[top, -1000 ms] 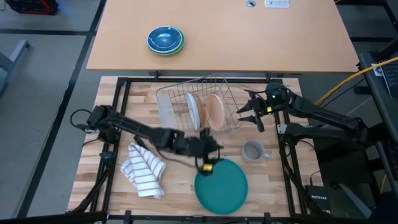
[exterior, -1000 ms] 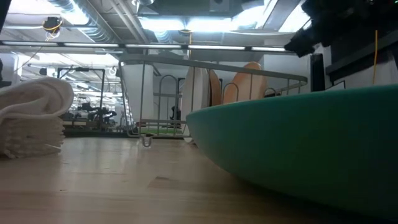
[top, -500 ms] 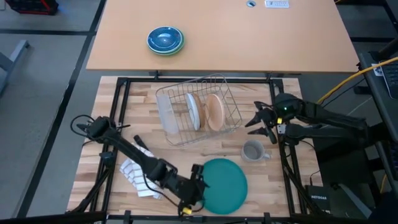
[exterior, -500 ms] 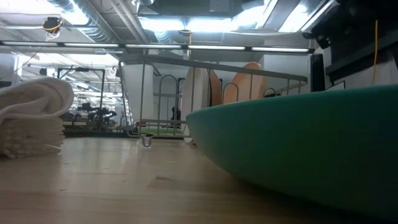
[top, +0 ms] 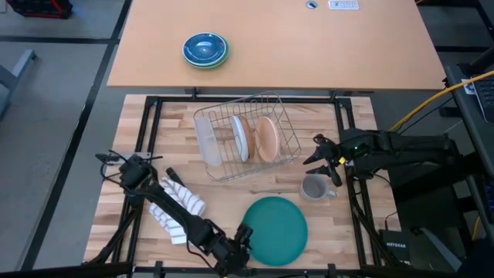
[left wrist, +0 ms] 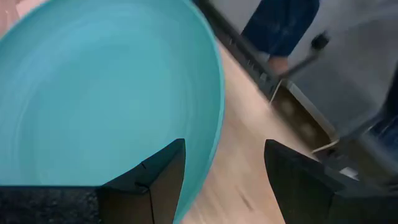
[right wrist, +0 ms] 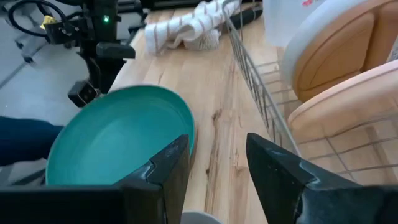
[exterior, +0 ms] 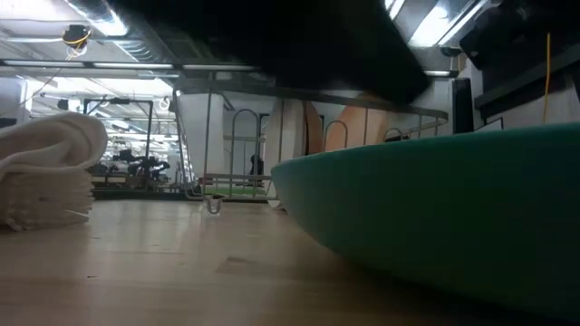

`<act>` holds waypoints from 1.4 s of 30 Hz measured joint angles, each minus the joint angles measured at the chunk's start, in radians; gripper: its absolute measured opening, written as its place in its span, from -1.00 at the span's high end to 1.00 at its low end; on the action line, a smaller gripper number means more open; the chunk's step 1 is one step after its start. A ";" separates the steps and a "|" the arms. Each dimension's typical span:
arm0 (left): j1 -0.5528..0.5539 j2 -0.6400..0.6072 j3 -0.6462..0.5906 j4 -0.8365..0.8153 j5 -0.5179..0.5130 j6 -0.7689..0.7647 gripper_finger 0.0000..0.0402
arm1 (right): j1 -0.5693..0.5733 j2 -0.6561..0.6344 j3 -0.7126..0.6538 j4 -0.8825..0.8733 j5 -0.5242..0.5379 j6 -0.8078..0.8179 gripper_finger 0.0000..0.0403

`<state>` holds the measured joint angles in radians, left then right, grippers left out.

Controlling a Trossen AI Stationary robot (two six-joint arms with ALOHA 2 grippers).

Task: Sort dishes
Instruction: Put the green plate in the dish rack

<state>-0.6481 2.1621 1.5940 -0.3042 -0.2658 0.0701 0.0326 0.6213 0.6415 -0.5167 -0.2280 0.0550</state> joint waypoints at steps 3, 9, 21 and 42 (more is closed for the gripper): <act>0.008 0.026 0.000 -0.001 -0.020 0.021 -0.04 | 0.034 0.015 0.000 0.000 0.032 0.001 0.18; 0.038 0.049 0.000 -0.003 -0.027 0.054 0.10 | 0.084 0.041 0.000 0.000 0.063 0.001 0.18; 0.054 0.049 0.001 0.009 -0.018 -0.013 0.93 | 0.105 0.068 0.000 0.050 0.064 0.001 0.18; 0.071 -0.060 0.001 0.363 0.005 -0.382 0.99 | 0.105 -0.006 0.009 0.632 -0.088 -0.133 0.18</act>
<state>-0.5767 2.1018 1.5948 0.0586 -0.2609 -0.3115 0.1375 0.6149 0.6501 0.1153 -0.3157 -0.0781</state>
